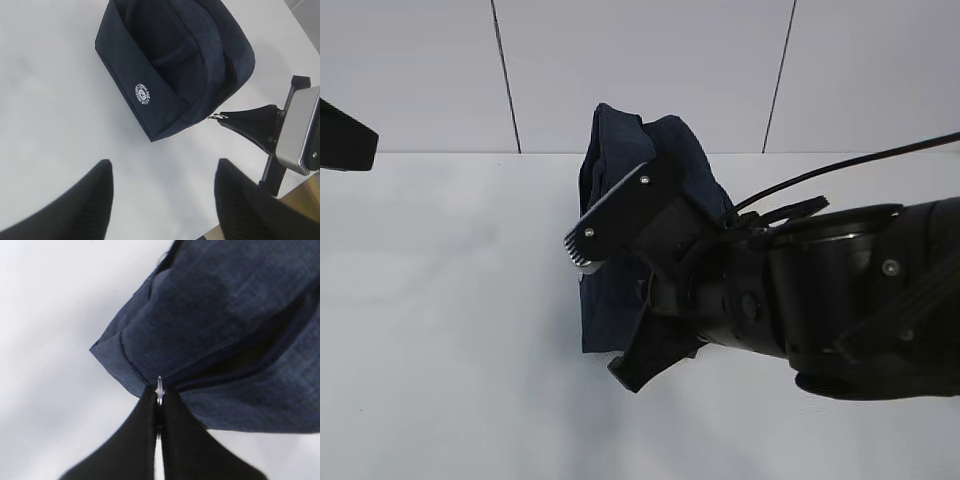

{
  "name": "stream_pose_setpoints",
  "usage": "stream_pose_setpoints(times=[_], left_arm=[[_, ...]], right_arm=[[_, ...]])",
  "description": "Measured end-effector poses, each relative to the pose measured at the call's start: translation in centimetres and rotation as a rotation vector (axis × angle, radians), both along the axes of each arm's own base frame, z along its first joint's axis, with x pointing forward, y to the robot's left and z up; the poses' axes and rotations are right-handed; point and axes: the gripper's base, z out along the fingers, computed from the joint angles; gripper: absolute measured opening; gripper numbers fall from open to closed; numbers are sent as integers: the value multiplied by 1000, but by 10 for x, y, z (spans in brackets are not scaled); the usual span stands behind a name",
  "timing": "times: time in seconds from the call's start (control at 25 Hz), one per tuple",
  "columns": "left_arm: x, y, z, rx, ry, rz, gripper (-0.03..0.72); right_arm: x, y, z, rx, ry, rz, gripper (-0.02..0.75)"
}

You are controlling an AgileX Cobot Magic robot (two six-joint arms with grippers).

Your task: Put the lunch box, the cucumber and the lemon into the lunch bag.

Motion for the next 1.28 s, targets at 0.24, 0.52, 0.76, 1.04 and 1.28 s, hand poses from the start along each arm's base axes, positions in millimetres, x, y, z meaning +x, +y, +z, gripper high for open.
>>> stream_pose_setpoints(times=[0.24,0.52,0.76,1.04,1.28], left_arm=[[0,0,0,0,0,0,449],[0,0,0,0,0,0,449],[0,0,0,0,0,0,449],[0,0,0,0,-1,1,449],[0,0,0,-2,-5,3,449]], right_arm=[[-2,9,4,1,4,124,20],[-16,22,5,-40,21,244,20],[-20,27,5,-76,-4,327,20],[-21,21,3,-138,24,292,20],[-20,22,5,-131,21,292,20]])
